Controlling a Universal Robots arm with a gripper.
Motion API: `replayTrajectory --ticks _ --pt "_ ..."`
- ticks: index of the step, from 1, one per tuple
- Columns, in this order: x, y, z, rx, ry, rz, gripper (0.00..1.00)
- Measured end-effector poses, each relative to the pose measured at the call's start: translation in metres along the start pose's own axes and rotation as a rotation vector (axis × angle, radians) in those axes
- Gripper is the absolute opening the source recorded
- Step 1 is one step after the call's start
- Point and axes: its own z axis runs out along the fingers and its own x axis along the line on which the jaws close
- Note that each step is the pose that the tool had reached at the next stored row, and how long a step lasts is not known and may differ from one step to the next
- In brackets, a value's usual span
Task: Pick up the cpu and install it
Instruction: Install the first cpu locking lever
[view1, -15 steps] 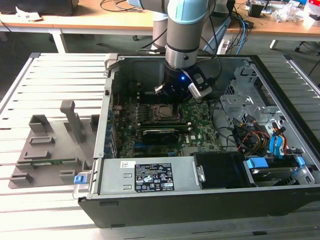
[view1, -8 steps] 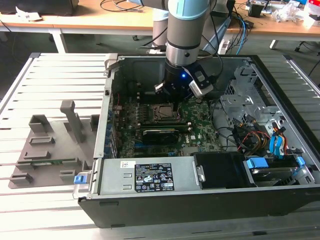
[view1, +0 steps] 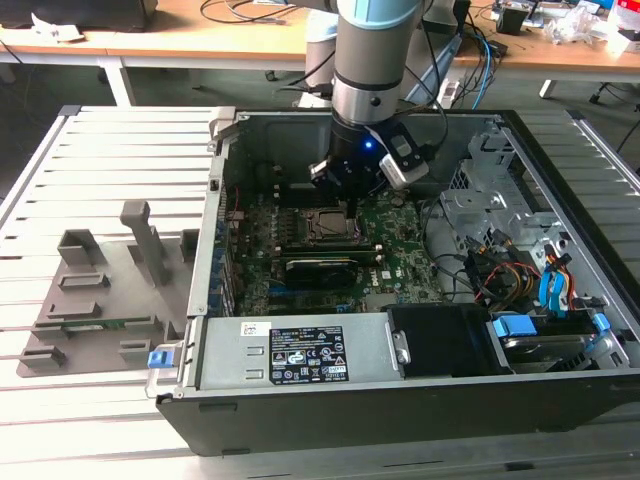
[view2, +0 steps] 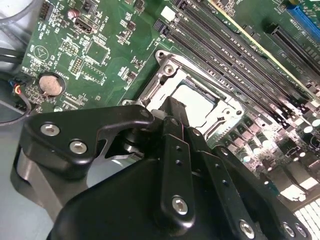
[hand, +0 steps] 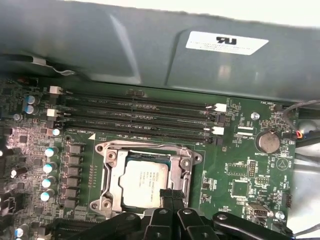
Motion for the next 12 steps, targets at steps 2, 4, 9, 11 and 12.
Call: replayTrajectory --ticks 2,4,9,11,12 --pt "-0.0001 0.0000 -0.0036 0.0001 0.0000 0.000 0.11" --pt "-0.0001 0.0000 -0.0062 0.0001 0.0000 0.000 0.11" --pt "-0.0004 0.0002 -0.0230 0.0002 0.0000 0.000 0.11" --pt "-0.0005 0.0002 -0.0268 0.0002 0.0000 0.000 0.11" --pt "-0.0005 0.0002 -0.0284 0.0002 0.0000 0.000 0.11"
